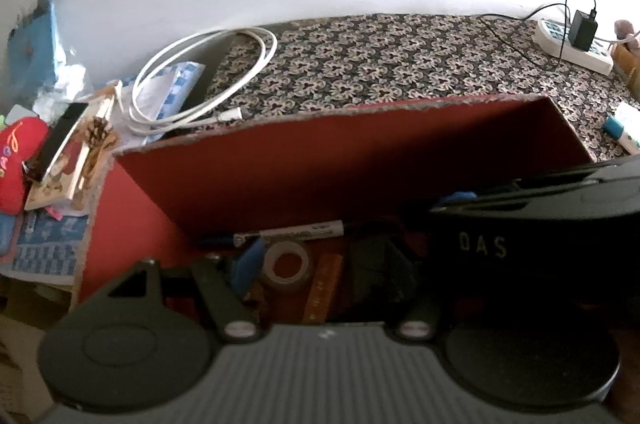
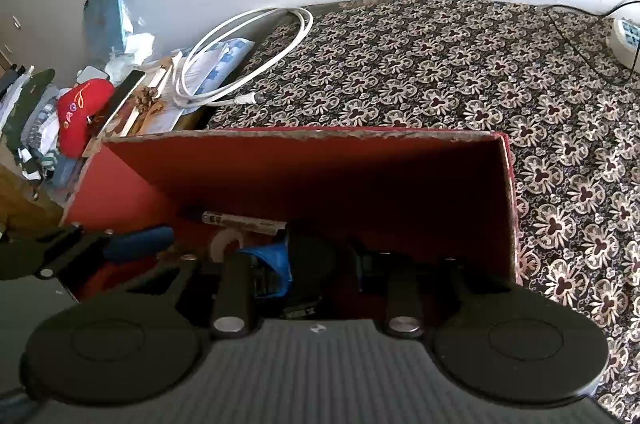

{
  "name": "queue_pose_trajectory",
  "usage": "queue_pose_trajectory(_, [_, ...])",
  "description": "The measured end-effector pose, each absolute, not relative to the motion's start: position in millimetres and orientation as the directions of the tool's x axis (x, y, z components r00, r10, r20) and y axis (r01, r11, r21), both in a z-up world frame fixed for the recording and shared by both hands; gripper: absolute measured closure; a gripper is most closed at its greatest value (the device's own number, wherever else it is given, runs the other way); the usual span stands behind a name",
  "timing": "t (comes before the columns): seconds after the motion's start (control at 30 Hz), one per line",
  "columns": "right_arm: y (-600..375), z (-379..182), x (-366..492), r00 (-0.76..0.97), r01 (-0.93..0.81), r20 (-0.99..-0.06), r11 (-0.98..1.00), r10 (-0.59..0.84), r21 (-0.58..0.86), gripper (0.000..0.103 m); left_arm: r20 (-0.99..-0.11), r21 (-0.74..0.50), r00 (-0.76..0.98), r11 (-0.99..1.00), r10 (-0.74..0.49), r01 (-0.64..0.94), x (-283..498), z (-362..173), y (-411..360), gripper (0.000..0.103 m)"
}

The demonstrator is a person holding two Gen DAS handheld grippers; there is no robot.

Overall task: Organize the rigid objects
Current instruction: 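Lower the black case into the red box with the right gripper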

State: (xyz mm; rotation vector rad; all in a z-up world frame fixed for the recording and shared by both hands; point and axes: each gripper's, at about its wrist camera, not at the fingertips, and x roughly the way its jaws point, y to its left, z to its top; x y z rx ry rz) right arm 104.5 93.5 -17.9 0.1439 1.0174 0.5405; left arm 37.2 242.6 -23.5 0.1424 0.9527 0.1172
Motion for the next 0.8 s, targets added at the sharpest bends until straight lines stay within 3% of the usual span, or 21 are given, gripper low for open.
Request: queue_pose_trajectory(0.8, [92.6,-17.0,102.2,0.410,-0.356,-0.763,0.858,0.500,0.371,0.089,-0.802,0.180,0.566,0.981,0.191,-0.077,38.3,-24.8,245.6,0.035])
